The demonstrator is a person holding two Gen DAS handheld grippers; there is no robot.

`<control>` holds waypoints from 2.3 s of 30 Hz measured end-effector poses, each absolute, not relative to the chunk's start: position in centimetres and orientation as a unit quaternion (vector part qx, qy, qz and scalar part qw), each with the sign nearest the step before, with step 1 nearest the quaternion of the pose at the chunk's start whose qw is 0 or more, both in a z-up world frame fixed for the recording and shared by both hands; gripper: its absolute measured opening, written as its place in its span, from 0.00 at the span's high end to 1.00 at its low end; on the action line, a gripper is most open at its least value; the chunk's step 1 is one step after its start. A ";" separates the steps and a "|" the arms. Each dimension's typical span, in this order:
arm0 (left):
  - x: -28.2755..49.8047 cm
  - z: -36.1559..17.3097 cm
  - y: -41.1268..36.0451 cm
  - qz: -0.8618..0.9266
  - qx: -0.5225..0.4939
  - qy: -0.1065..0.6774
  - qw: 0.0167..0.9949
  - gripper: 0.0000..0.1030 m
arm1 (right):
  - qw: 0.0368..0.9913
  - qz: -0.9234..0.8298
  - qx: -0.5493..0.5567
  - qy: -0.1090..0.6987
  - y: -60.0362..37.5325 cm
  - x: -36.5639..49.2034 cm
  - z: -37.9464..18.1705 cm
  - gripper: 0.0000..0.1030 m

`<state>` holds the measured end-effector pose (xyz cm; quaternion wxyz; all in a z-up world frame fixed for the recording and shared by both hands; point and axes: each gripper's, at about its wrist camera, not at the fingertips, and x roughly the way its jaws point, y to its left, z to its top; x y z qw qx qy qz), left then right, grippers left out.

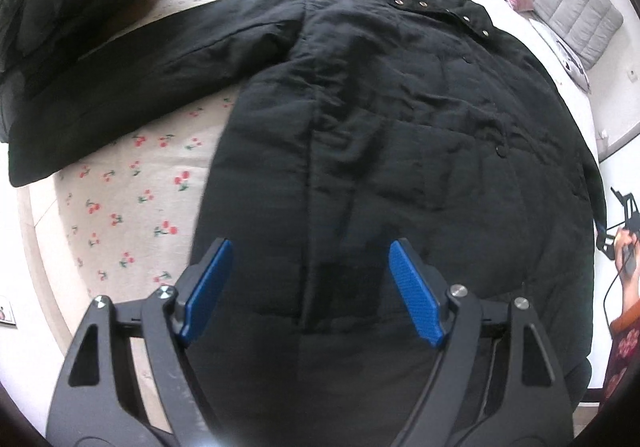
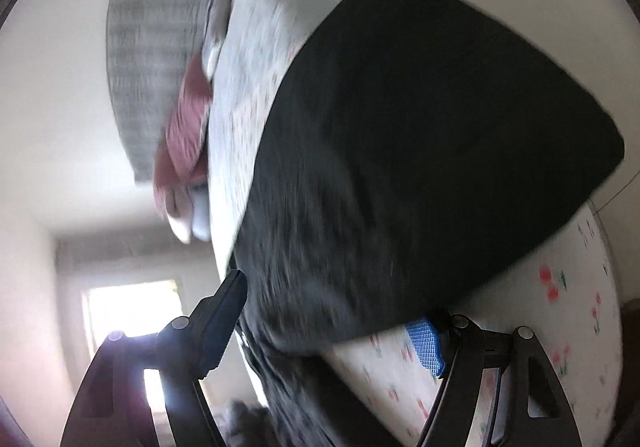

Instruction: Fold large clothes

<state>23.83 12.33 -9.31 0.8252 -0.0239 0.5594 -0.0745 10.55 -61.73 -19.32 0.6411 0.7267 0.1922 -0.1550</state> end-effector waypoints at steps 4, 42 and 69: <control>24.6 -9.1 10.2 -0.087 -0.016 0.562 0.822 0.22 | 0.649 -0.207 0.708 0.188 -63.6 11.4 -18.1 0.37; 50.8 -13.9 -38.5 -0.222 0.075 0.407 0.883 0.35 | 0.744 -0.073 0.634 0.197 -76.5 9.8 -20.8 0.24; 40.0 -14.4 -38.1 -0.291 0.056 0.435 0.850 0.28 | 0.866 0.008 0.464 0.184 -64.8 19.4 4.7 0.92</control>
